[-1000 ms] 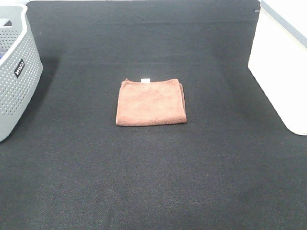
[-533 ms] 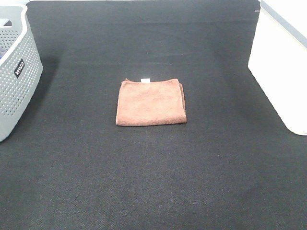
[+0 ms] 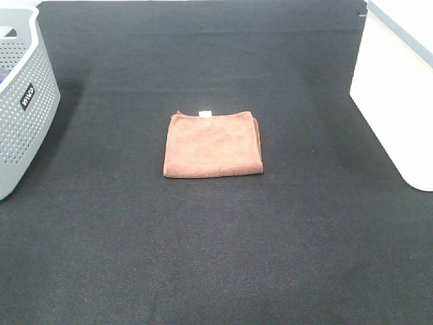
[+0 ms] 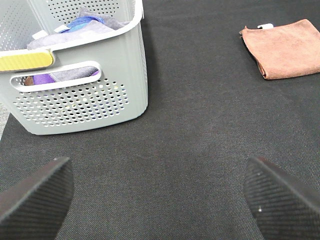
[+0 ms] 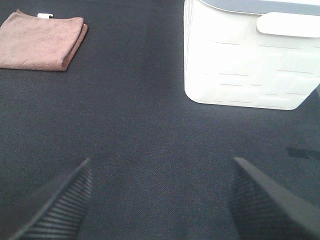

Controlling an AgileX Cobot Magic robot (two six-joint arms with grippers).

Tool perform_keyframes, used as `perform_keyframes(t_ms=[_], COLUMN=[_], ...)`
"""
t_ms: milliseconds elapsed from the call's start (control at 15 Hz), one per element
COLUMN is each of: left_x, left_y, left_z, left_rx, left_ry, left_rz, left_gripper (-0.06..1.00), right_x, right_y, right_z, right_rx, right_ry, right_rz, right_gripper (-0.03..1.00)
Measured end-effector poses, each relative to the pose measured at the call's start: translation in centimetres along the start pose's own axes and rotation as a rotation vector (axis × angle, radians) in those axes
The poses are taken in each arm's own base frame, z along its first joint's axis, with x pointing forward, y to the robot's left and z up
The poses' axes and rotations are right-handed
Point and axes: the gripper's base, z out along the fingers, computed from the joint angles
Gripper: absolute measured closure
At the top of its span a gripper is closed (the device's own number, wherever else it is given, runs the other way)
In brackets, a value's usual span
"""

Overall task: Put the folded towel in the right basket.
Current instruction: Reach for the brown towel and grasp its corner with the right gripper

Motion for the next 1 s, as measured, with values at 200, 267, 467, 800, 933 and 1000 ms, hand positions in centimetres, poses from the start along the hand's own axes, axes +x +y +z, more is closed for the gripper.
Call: perform_keyframes(t_ms=[200, 267, 467, 800, 933, 1000], left_x=[0.0, 0.0, 0.0, 0.0, 0.0, 0.0], left_y=[0.0, 0.0, 0.0, 0.0, 0.0, 0.0], left_z=[0.0, 0.0, 0.0, 0.0, 0.0, 0.0], left_rx=[0.000, 0.000, 0.000, 0.000, 0.000, 0.000], left_ry=[0.000, 0.000, 0.000, 0.000, 0.000, 0.000], left_rz=[0.000, 0.000, 0.000, 0.000, 0.000, 0.000], left_gripper=[0.07, 0.07, 0.07, 0.07, 0.07, 0.07], right_x=[0.0, 0.0, 0.0, -0.1, -1.5, -2.8], right_y=[0.0, 0.0, 0.0, 0.0, -0.2, -0.3], right_z=[0.0, 0.0, 0.0, 0.0, 0.3, 0.9], right_rx=[0.000, 0.000, 0.000, 0.000, 0.005, 0.007], right_ry=[0.000, 0.000, 0.000, -0.003, -0.034, -0.045], right_rz=[0.000, 0.000, 0.000, 0.000, 0.002, 0.005], right_gripper=[0.26, 0.26, 0.26, 0.26, 0.26, 0.26])
